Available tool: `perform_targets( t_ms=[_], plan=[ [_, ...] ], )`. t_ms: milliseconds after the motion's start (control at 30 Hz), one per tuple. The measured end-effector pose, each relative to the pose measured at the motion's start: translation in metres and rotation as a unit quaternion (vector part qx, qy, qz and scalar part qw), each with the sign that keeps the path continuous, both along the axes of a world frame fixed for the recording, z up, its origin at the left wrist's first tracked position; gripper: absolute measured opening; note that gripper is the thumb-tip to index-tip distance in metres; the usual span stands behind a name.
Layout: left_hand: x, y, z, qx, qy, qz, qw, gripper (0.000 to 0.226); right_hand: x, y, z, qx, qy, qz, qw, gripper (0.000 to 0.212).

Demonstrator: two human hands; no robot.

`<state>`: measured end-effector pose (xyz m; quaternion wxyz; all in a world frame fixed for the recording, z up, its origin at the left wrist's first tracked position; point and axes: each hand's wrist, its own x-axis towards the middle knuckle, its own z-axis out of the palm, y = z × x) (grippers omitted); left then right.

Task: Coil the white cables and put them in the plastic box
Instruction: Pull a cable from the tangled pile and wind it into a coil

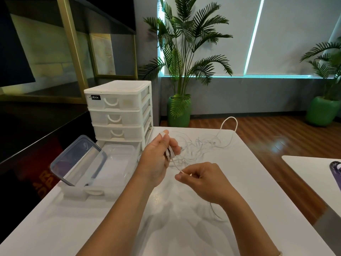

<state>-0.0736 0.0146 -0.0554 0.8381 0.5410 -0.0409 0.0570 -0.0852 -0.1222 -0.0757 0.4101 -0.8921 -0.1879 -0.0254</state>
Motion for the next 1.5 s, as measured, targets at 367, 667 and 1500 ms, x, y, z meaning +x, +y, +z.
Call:
perform_targets(
  t_ms=[367, 667, 1500],
  plan=[
    [0.000, -0.007, -0.015, 0.365, -0.044, -0.080, 0.927, 0.037, -0.001, -0.012, 0.011, 0.123, -0.076, -0.058, 0.988, 0.025],
    [-0.008, -0.005, -0.008, 0.258, 0.001, -0.195, 0.946, 0.042, 0.004, -0.013, 0.008, 0.234, -0.066, -0.113, 0.963, 0.012],
    [0.001, 0.000, -0.002, -0.311, 0.028, -0.151, 0.938, 0.043, 0.004, -0.002, -0.003, 0.066, -0.040, -0.050, 0.996, 0.013]
  ],
)
